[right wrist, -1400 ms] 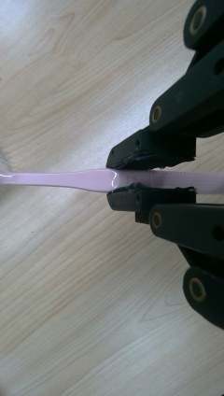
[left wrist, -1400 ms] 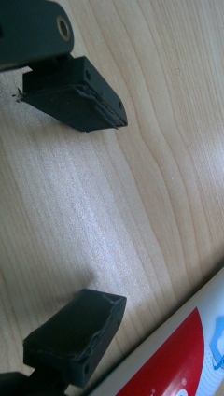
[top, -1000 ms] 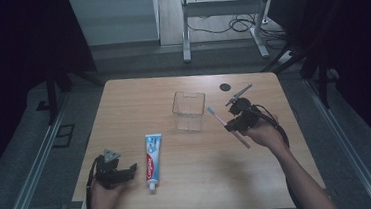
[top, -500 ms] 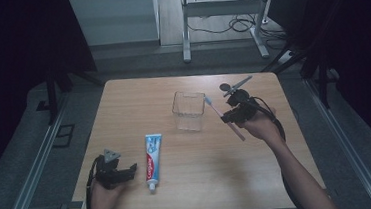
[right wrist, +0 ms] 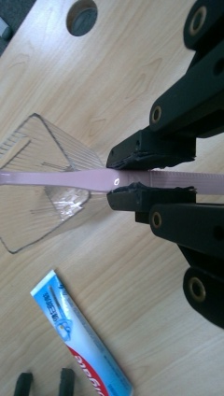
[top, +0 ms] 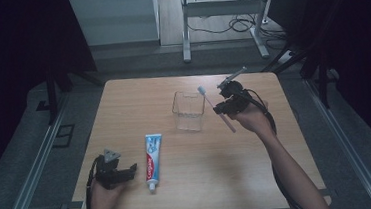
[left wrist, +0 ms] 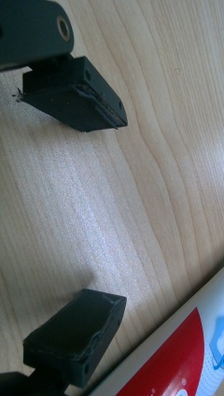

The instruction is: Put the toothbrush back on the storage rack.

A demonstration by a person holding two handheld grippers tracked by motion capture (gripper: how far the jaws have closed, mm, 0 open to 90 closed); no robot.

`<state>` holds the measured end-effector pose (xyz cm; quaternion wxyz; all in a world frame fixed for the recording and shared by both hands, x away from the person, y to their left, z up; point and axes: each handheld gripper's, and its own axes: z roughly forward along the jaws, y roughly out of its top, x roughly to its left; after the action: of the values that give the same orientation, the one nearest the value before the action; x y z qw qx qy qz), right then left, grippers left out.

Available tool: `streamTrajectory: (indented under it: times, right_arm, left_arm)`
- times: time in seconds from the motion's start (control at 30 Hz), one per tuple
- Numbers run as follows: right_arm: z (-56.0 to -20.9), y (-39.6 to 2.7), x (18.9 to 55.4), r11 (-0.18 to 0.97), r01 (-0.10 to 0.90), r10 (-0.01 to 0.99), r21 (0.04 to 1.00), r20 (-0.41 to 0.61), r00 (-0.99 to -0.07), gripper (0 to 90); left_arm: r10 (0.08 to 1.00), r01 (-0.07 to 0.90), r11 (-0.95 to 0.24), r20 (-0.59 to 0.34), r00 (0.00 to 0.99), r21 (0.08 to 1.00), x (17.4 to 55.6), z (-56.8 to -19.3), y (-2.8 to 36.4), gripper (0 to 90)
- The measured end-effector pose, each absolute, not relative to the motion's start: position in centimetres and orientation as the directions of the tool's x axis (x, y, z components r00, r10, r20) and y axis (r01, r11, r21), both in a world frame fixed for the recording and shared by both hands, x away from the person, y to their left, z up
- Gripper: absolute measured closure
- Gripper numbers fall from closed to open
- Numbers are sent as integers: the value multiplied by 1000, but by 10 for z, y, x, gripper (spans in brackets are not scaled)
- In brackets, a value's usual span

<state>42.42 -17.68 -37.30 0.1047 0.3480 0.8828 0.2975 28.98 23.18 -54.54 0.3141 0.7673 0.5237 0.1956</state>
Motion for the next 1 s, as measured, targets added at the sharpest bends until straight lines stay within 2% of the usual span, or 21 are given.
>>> streamTrajectory:
  times: [1.0]
  right_arm:
    - [-357,-130,464,510,498,673,701,35,-739,785]
  left_arm:
    - [927,679,-254,-28,375,688,290,-545,232,130]
